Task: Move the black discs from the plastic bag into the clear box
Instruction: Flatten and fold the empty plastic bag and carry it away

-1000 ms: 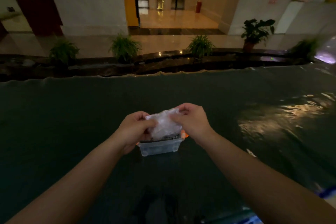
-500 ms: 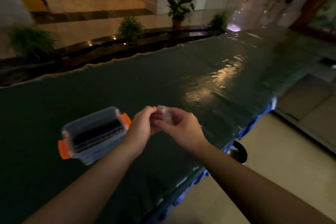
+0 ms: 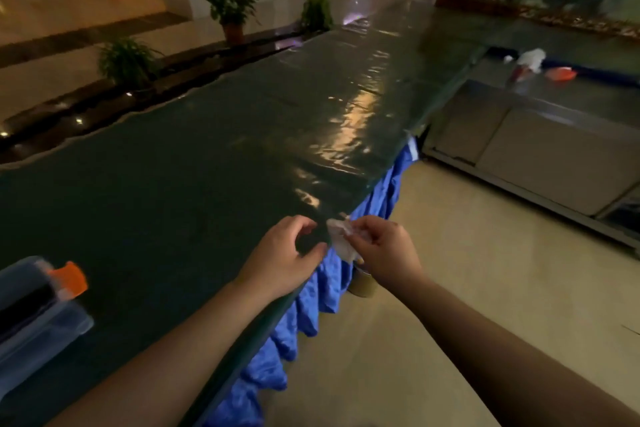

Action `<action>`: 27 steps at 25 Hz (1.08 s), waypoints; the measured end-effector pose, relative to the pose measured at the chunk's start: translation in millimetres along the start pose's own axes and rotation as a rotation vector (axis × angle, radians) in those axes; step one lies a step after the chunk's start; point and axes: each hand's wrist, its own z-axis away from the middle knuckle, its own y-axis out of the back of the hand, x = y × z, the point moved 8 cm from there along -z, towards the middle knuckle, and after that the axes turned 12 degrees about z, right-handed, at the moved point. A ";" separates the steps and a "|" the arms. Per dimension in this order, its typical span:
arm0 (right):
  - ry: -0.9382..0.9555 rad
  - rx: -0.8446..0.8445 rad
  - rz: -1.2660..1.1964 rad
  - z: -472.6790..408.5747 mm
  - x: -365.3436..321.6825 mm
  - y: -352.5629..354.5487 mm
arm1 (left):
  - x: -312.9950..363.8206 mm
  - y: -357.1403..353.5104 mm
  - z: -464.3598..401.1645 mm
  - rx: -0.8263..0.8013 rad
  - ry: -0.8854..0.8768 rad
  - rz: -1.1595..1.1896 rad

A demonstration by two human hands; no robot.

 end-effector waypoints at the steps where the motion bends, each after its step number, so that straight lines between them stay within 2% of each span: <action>1: -0.010 0.017 0.024 -5.1 24.3 16.1 | 9.8 -25.1 -9.9 -0.020 -0.043 -0.063; 6: 0.019 0.093 0.132 -36.0 127.0 91.4 | 42.1 -133.2 -63.9 -0.103 -0.133 -0.340; 9: 0.066 0.096 0.235 -56.8 162.4 109.3 | 41.3 -171.0 -91.8 -0.148 -0.108 -0.485; 13: 0.123 0.086 0.359 -100.5 208.7 105.6 | 17.8 -218.4 -151.9 -0.214 -0.078 -0.549; 18: 0.041 -0.038 0.361 -161.9 278.2 50.4 | -45.1 -280.4 -228.9 -0.302 -0.032 -0.394; 21: -0.046 -0.144 0.390 -195.2 325.5 -3.8 | -100.6 -317.3 -252.9 -0.341 0.087 -0.278; 27: -0.157 -0.358 0.382 -244.9 441.3 -129.4 | -217.7 -395.3 -275.7 -0.385 0.303 -0.224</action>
